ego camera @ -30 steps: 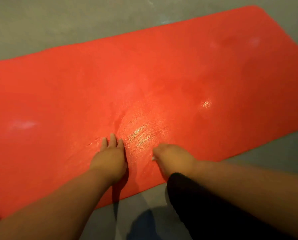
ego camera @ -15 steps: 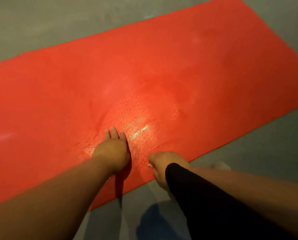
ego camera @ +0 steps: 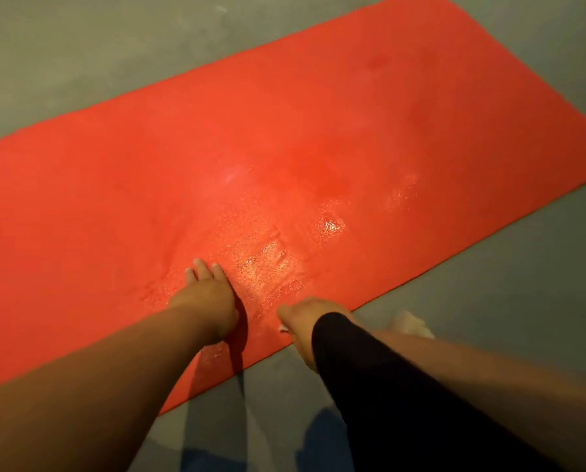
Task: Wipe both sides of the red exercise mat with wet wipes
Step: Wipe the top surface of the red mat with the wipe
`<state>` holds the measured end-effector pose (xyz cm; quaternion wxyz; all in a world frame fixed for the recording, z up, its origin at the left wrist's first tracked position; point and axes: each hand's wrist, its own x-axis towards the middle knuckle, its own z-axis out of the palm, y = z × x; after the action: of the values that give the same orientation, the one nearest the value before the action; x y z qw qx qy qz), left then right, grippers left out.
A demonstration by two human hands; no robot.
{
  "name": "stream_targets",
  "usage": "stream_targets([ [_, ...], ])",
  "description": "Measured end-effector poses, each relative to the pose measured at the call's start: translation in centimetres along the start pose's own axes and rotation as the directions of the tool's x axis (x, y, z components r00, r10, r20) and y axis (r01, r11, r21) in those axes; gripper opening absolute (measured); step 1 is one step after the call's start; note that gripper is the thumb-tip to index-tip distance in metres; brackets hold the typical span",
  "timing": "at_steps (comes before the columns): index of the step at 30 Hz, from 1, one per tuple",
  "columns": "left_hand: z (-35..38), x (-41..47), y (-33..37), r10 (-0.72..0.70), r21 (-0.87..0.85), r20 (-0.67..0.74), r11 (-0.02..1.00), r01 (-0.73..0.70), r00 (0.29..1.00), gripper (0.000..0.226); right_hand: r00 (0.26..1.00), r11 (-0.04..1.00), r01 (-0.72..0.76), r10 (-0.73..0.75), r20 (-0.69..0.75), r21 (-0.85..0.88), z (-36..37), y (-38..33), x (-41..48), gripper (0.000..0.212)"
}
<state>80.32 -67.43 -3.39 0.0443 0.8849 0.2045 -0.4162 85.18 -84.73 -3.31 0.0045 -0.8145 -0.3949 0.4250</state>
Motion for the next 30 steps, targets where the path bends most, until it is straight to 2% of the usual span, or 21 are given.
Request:
stream_targets([
  [1, 0.1, -0.2, -0.1, -0.004, 0.000, 0.018, 1.000, 0.004, 1.000, 0.085, 0.998, 1.000, 0.017, -0.017, -0.054, -0.003, 0.0, 0.5, -0.1, 0.020],
  [3, -0.1, -0.4, -0.2, 0.005, 0.012, 0.021, 1.000, -0.005, 1.000, 0.086, 0.954, 1.000, 0.009, -0.002, -0.299, 0.024, 0.4, 3.7, -0.8, 0.011],
  [5, -1.0, -0.5, 0.1, 0.062, 0.053, -0.060, 0.997, -0.059, 0.996, 0.083, 0.868, 0.986, -0.123, 0.160, -0.471, 0.109, 0.2, 8.3, -2.0, 0.009],
  [8, -2.1, -0.4, 1.2, 0.208, 0.167, -0.145, 0.969, -0.183, 0.967, 0.082, 0.736, 0.902, -0.348, 0.432, -0.521, 0.256, -1.9, 14.8, -3.5, 0.015],
  [10, -2.5, 0.3, 2.2, 0.239, 0.181, -0.131, 0.960, -0.214, 0.962, 0.086, 0.693, 0.870, -0.353, 0.491, -0.528, 0.345, -2.6, 16.5, -3.9, 0.013],
  [13, -2.6, 1.5, 3.6, 0.264, 0.171, -0.124, 0.955, -0.241, 0.957, 0.089, 0.753, 0.917, -0.305, 0.398, -0.523, 0.258, -1.1, 12.6, -2.8, 0.007],
  [14, -2.6, 1.7, 4.0, 0.283, 0.178, -0.129, 0.949, -0.259, 0.950, 0.088, 0.813, 0.947, -0.246, 0.318, -0.488, 0.207, -0.5, 9.9, -2.1, 0.008],
  [16, -2.7, 2.2, 4.6, 0.312, 0.193, -0.144, 0.940, -0.283, 0.939, 0.087, 0.947, 0.993, -0.063, 0.090, -0.310, 0.095, 0.5, 4.9, -1.6, 0.017],
  [17, -2.7, 2.3, 4.8, 0.305, 0.191, -0.132, 0.942, -0.277, 0.943, 0.088, 0.973, 0.998, 0.037, -0.025, -0.230, 0.047, 1.0, 3.7, -1.5, 0.020],
  [18, -2.7, 2.4, 5.0, 0.287, 0.178, -0.093, 0.947, -0.268, 0.953, 0.092, 0.968, 0.995, 0.100, -0.093, -0.234, 0.014, 1.2, 3.9, -1.8, 0.021],
  [19, -2.7, 2.5, 5.0, 0.271, 0.164, -0.036, 0.951, -0.262, 0.962, 0.098, 0.946, 0.995, 0.099, -0.086, -0.312, 0.024, 1.2, 5.3, -2.3, 0.018],
  [20, -2.8, 2.5, 5.1, 0.260, 0.164, 0.015, 0.952, -0.259, 0.966, 0.103, 0.914, 0.997, 0.035, -0.005, -0.406, 0.064, 1.2, 7.3, -2.6, 0.014],
  [22, -3.1, 2.5, 5.3, 0.254, 0.192, 0.063, 0.946, -0.261, 0.965, 0.109, 0.799, 0.959, -0.194, 0.277, -0.534, 0.207, 0.3, 12.8, -3.6, 0.007],
  [24, -3.2, 2.5, 5.2, 0.256, 0.193, 0.062, 0.945, -0.263, 0.965, 0.111, 0.638, 0.853, -0.391, 0.522, -0.567, 0.346, -1.5, 17.0, -4.8, 0.007],
  [25, -3.1, 2.5, 5.2, 0.256, 0.185, 0.059, 0.947, -0.262, 0.965, 0.111, 0.598, 0.818, -0.435, 0.575, -0.559, 0.377, -1.9, 17.8, -5.0, 0.006],
  [26, -3.1, 2.5, 5.3, 0.258, 0.176, 0.056, 0.948, -0.264, 0.965, 0.111, 0.608, 0.821, -0.449, 0.569, -0.553, 0.351, -2.2, 17.4, -4.8, 0.005],
  [27, -3.0, 2.5, 5.3, 0.259, 0.167, 0.051, 0.950, -0.264, 0.965, 0.111, 0.667, 0.861, -0.430, 0.505, -0.548, 0.271, -2.1, 15.6, -3.9, 0.005],
  [28, -3.0, 2.5, 5.1, 0.262, 0.159, 0.041, 0.951, -0.265, 0.964, 0.111, 0.762, 0.917, -0.348, 0.398, -0.511, 0.196, -1.5, 13.2, -2.7, 0.008],
  [30, -3.1, 2.4, 4.9, 0.268, 0.141, 0.018, 0.953, -0.268, 0.963, 0.111, 0.932, 0.977, -0.148, 0.190, -0.309, 0.155, -0.3, 7.2, -0.4, 0.017],
])
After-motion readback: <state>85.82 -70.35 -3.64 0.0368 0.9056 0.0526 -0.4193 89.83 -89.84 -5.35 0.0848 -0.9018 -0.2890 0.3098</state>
